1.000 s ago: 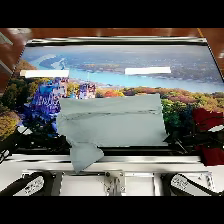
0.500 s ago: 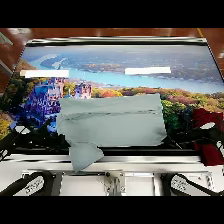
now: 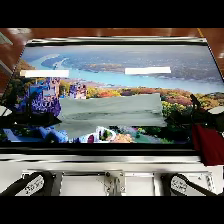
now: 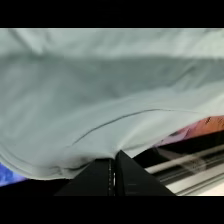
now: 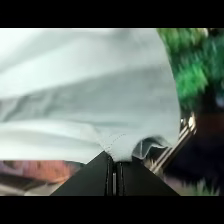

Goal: Fold the shirts.

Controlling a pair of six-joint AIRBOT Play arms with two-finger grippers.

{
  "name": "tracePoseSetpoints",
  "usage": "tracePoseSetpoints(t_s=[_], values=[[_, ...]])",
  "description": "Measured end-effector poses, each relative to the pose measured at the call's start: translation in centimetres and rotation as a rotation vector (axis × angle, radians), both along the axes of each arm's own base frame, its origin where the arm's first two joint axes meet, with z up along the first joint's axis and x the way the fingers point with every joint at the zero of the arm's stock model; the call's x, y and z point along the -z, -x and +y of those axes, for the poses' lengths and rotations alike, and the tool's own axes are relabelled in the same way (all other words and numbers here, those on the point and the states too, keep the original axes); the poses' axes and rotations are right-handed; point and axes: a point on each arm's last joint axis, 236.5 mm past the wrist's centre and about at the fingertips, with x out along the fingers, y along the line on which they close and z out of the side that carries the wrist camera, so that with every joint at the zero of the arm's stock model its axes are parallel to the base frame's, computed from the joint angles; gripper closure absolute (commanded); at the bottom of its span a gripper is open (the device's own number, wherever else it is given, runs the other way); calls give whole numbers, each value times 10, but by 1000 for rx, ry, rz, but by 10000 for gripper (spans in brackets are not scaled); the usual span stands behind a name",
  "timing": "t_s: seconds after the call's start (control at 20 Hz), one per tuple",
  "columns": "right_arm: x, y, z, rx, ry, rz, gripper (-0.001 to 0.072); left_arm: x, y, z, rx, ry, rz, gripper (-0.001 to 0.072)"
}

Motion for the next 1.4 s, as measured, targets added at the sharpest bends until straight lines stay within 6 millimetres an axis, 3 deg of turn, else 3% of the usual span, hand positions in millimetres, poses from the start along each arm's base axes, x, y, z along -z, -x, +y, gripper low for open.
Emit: tracePoseSetpoints(t_s=[0.25, 0.55, 0.65, 0.7, 0.75, 0.8, 1.0, 1.25, 1.4], values=[[-19, -71, 11, -28, 117, -118, 641, -15, -51, 13, -8, -5, -33, 668], [2, -135, 21, -15, 146, -127, 639, 12, -108, 24, -31, 21, 27, 667], [18, -142, 21, -5, 146, -100, 603, 30, -118, 25, -45, 34, 73, 648], [25, -144, 20, 2, 146, -90, 468, 40, -120, 24, -47, 41, 96, 519], [32, -145, 20, 5, 147, -79, 201, 48, -121, 22, -46, 47, 119, 330], [36, -147, 19, 6, 149, -74, 118, 56, -121, 20, -47, 57, 143, 195], [28, -152, 3, 11, 182, -109, 117, 59, -116, 17, -17, 98, 203, 180], [25, -146, -37, 114, 151, -76, 116, 34, -111, 21, 16, 130, 221, 181], [42, -137, -24, 123, 47, 0, 116, 18, -111, 21, 27, 132, 200, 182]])
